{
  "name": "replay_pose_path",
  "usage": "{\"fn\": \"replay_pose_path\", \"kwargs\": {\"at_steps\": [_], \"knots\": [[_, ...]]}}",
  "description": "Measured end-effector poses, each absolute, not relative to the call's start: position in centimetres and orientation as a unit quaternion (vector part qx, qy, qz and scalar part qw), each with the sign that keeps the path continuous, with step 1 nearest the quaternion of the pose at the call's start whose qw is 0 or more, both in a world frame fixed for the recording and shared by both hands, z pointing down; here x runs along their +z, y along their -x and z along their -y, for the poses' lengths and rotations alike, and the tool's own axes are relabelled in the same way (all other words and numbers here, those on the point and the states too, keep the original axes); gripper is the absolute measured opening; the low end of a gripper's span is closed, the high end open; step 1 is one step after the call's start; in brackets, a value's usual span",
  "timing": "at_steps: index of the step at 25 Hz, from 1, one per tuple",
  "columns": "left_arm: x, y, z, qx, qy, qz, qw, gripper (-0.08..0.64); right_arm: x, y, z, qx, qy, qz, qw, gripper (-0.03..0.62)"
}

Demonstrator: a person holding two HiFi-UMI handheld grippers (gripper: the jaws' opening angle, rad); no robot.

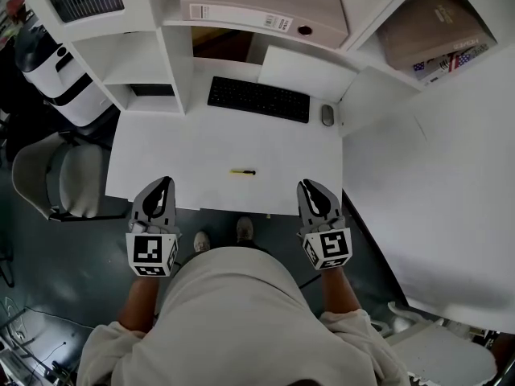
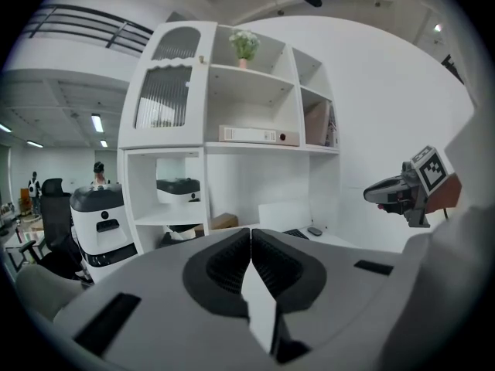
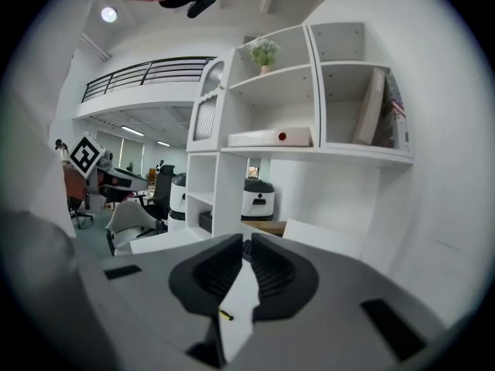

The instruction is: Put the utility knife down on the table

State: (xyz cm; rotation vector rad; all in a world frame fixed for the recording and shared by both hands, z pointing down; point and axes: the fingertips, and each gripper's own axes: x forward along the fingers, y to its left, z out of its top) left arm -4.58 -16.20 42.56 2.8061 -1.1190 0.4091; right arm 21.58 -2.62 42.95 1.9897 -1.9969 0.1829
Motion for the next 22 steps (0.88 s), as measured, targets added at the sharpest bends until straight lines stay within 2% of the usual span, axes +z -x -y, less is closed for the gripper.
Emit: {"fn": "replay_pose_path", "kwargs": {"at_steps": [7, 22], "knots": [[42.1, 3.6, 15.6, 0.131, -0.927, 0.348, 0.041, 0.009, 39.9, -22.5, -1.0, 0.045, -0.743, 0.659, 0.108, 0.005], [41.6, 3.0, 15.1, 0.130, -0.935, 0.326, 0.037, 0.009, 38.8, -22.6, -4.6, 0.037, -0.786, 0.613, 0.065, 0.003]]}}
